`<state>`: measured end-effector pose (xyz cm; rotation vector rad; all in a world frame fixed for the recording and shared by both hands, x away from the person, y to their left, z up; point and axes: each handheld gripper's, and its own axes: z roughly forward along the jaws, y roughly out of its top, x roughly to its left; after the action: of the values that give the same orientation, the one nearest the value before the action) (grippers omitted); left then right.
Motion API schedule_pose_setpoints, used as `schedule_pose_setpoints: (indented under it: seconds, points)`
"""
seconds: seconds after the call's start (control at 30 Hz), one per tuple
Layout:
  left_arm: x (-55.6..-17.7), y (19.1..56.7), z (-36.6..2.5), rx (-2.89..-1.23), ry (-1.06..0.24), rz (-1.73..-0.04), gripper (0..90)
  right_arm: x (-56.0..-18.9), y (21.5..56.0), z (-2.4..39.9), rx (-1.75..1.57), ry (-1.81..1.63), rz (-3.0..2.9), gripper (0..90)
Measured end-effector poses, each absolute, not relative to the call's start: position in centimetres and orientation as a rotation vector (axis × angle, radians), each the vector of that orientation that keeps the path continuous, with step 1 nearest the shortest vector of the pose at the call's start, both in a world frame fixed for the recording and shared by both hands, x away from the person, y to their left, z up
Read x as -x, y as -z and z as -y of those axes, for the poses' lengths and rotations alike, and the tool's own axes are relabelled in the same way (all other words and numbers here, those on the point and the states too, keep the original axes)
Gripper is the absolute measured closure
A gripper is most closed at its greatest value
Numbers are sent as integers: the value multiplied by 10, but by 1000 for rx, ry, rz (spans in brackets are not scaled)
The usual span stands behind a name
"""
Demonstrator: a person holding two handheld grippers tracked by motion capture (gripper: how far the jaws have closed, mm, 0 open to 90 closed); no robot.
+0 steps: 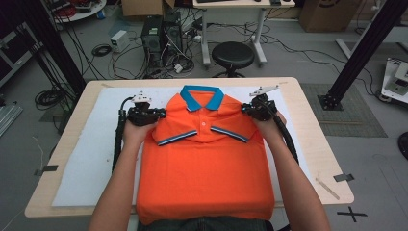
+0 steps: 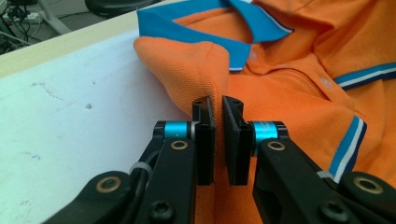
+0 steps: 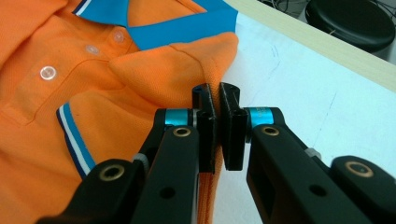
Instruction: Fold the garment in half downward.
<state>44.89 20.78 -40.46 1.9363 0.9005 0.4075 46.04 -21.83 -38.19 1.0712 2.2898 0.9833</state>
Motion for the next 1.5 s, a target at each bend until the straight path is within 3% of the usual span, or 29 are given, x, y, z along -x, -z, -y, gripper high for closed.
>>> schedule_pose_setpoints:
  seconds: [1.1, 1.5]
  points:
    - [-366, 402, -194, -1895, -556, -691, 835, -386, 380, 235, -950, -1177, -2273, 869]
    - [-335, 415, -202, -1877, -535, -673, 834, -351, 382, 242, -904, -1230, -2285, 867]
